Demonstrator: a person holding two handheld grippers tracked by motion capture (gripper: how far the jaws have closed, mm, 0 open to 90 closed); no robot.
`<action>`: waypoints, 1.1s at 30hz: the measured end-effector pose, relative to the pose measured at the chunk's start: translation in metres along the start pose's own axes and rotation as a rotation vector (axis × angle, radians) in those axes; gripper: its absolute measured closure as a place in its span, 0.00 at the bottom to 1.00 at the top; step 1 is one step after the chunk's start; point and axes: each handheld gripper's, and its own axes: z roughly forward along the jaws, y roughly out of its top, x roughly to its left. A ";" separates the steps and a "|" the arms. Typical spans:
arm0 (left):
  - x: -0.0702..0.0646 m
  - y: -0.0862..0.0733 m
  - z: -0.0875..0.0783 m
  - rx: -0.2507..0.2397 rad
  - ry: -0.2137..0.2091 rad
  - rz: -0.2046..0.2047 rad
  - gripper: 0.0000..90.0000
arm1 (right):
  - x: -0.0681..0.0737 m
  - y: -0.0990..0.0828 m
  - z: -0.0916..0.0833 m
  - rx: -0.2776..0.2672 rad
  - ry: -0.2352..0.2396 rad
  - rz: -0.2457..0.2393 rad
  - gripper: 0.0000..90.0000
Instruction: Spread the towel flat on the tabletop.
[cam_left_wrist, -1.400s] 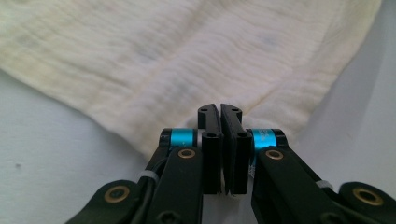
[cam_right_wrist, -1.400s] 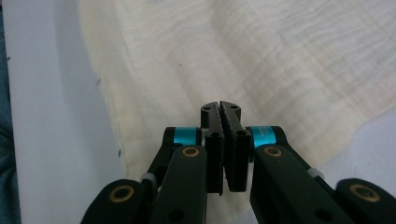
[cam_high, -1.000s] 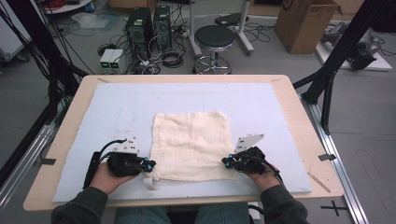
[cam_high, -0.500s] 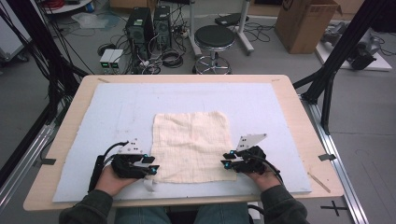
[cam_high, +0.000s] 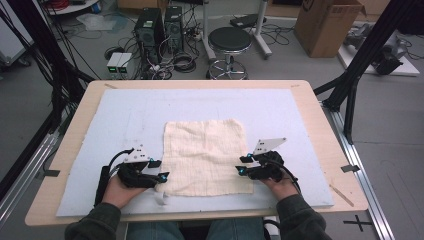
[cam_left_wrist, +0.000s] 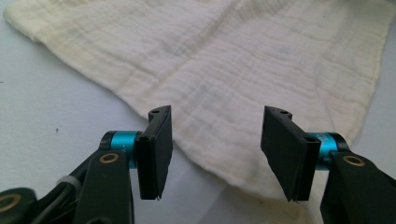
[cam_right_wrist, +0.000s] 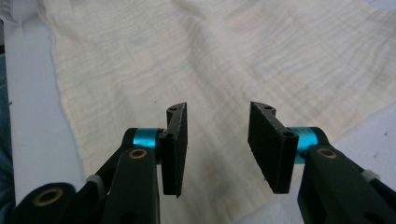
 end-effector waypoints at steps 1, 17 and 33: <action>0.001 0.000 0.000 -0.001 0.003 0.005 0.48 | 0.000 0.000 -0.001 -0.004 -0.001 0.012 0.62; 0.002 0.002 -0.008 -0.045 0.036 -0.001 0.39 | -0.009 0.005 -0.002 -0.046 -0.028 0.053 0.46; 0.007 0.011 -0.014 -0.071 0.060 -0.031 0.34 | -0.014 0.013 -0.011 -0.066 -0.052 0.068 0.38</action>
